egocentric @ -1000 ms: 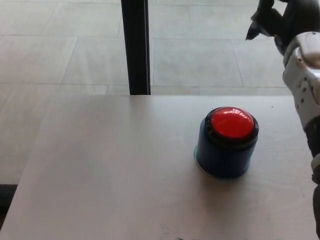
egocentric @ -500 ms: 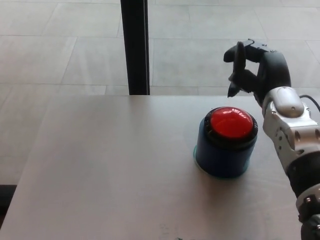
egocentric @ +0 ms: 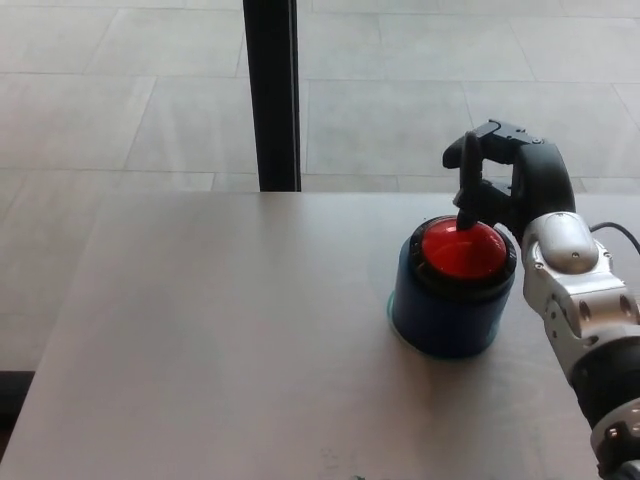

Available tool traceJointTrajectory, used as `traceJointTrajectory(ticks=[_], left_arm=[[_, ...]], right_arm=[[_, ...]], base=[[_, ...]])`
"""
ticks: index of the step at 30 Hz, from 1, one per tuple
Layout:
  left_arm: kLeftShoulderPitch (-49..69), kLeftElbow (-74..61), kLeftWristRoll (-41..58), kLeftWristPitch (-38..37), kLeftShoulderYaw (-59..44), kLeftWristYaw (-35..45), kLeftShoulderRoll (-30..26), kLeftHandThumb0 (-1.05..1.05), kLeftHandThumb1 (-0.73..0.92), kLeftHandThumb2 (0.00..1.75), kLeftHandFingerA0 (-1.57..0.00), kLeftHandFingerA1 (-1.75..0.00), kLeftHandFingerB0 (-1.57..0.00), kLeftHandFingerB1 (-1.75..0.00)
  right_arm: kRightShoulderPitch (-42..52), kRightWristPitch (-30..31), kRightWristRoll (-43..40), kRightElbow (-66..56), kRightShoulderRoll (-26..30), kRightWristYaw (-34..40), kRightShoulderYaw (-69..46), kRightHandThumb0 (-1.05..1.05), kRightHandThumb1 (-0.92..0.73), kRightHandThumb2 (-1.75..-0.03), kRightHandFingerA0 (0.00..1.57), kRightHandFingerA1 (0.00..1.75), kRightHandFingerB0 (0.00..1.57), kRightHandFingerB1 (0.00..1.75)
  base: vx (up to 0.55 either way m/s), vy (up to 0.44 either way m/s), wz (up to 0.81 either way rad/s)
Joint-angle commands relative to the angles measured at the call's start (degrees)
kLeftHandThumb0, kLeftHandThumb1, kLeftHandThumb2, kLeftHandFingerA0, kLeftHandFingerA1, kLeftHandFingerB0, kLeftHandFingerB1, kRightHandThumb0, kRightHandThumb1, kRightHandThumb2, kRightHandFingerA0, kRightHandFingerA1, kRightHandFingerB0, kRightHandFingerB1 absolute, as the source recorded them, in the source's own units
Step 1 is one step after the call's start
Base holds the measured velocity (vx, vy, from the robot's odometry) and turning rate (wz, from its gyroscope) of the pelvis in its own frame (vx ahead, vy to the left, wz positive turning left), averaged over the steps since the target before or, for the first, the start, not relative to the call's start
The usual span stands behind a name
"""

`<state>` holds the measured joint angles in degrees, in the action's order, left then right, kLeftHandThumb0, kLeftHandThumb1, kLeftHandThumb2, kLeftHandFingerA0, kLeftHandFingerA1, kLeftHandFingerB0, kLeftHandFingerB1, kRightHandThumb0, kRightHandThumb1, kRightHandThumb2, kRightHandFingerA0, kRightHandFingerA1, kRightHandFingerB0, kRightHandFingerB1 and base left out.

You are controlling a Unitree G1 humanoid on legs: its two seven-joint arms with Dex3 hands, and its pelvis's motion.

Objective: The robot uses its right hand to press the red button kept in the middle of the desk

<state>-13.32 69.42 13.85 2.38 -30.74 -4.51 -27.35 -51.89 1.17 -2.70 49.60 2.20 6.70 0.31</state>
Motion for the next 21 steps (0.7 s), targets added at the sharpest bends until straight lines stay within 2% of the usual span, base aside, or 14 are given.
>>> traceJointTrajectory(ticks=[1,2,4,5,10,11,12,13,14,15,16,17,20,21], left_arm=[[-0.4,0.3,0.1,-0.2,0.3,-0.3,-1.5,-0.63,0.73,1.23,-0.71,-1.09,-0.59,-0.94],[-0.4,0.3,0.3,-0.4,0.2,-0.4,-1.5,-0.58,0.90,0.95,-0.61,-1.40,-0.52,-1.12],[-0.4,0.2,0.2,-0.8,0.4,-0.5,-1.5,-0.58,0.91,0.94,-0.61,-1.41,-0.53,-1.13],[-0.4,0.1,0.1,-0.7,0.5,-0.5,-1.5,-0.62,0.73,1.24,-0.77,-1.13,-0.61,-0.95],[-0.6,0.4,0.2,-0.4,0.4,-0.8,-1.7,-0.64,0.72,1.23,-0.81,-1.15,-0.62,-0.96],[-0.5,0.2,0.1,-0.3,0.7,-0.3,-1.7,-0.59,0.91,0.97,-0.62,-1.43,-0.51,-1.14],[-0.5,0.1,0.1,-0.3,0.7,-0.3,-1.7,-0.64,0.73,1.23,-0.80,-1.15,-0.61,-0.96],[-0.5,0.2,0.1,-0.5,0.8,-0.4,-1.7,-0.63,0.75,1.24,-0.73,-1.10,-0.58,-0.94],[-0.5,0.3,0.1,-0.6,0.9,-0.2,-1.6,-0.63,0.73,1.24,-0.81,-1.15,-0.61,-0.96],[-0.5,0.3,0.2,-0.7,0.7,-0.6,-1.6,-0.63,0.73,1.24,-0.81,-1.15,-0.61,-0.96],[-0.7,0.4,-0.1,-0.1,1.1,-1.0,-1.7,-0.59,0.88,1.00,-0.60,-1.48,-0.52,-1.18],[-0.5,0.3,0.1,-0.9,0.9,-0.9,-1.5,-0.57,0.89,0.96,-0.64,-1.41,-0.55,-1.13],[-0.1,0.1,0.0,-0.8,1.3,-0.2,-1.5,-0.60,0.89,0.97,-0.64,-1.41,-0.55,-1.14],[0.0,0.2,0.5,-0.8,0.9,-0.1,-1.5,-0.63,0.73,1.24,-0.79,-1.14,-0.62,-0.96]], right_arm=[[2.8,0.6,3.5,1.6,-0.5,-0.4,2.3,-0.30,-0.61,-1.03,0.99,1.75,0.77,1.47],[3.0,0.6,4.5,1.5,-0.1,-0.4,3.3,-0.30,-0.62,-1.01,0.97,1.75,0.75,1.47],[3.5,0.6,6.0,1.2,0.6,-0.4,4.9,-0.29,-0.65,-0.96,0.94,1.75,0.70,1.48],[4.0,-0.1,7.2,1.2,1.1,-0.2,6.1,-0.28,-0.64,-0.97,0.93,1.75,0.70,1.45],[5.5,-1.4,8.4,0.8,2.2,0.2,7.7,-0.30,-0.65,-0.93,0.93,1.75,0.71,1.42],[5.9,-1.3,8.4,0.9,2.4,0.5,7.5,-0.30,-0.65,-0.95,0.94,1.75,0.71,1.46],[6.0,-1.6,8.4,1.2,2.5,0.7,7.4,-0.29,-0.65,-0.95,0.93,1.75,0.72,1.48],[6.2,-2.6,8.3,1.9,2.7,0.8,7.1,-0.29,-0.64,-0.95,0.93,1.75,0.72,1.48],[6.4,-3.1,8.2,2.2,2.7,0.9,6.8,-0.29,-0.63,-0.95,0.92,1.75,0.72,1.46],[6.3,-2.9,8.3,2.4,2.7,1.2,6.7,-0.29,-0.63,-0.95,0.92,1.75,0.72,1.46],[6.3,-3.1,8.4,2.5,2.8,1.3,6.7,-0.29,-0.65,-0.94,0.92,1.75,0.72,1.45],[6.1,-3.1,8.3,2.7,2.8,1.4,6.3,-0.28,-0.65,-0.95,0.92,1.75,0.72,1.46],[5.1,-4.3,8.2,2.5,2.3,2.3,5.4,-0.32,-0.65,-0.95,0.93,1.75,0.73,1.49],[4.6,-5.3,8.1,2.9,2.2,2.6,5.0,-0.33,-0.67,-0.94,0.94,1.75,0.72,1.48]], base=[[0.00,0.000,0.00],[0.00,0.000,0.00],[0.00,0.000,0.00],[0.00,0.000,0.00],[0.00,0.000,0.00],[0.00,0.000,0.00],[0.00,0.000,0.00],[0.00,0.000,0.00],[0.00,0.000,0.00],[0.00,0.000,0.00],[0.00,0.000,0.00],[0.00,0.000,0.00],[0.00,0.000,0.00],[0.00,0.000,0.00]])
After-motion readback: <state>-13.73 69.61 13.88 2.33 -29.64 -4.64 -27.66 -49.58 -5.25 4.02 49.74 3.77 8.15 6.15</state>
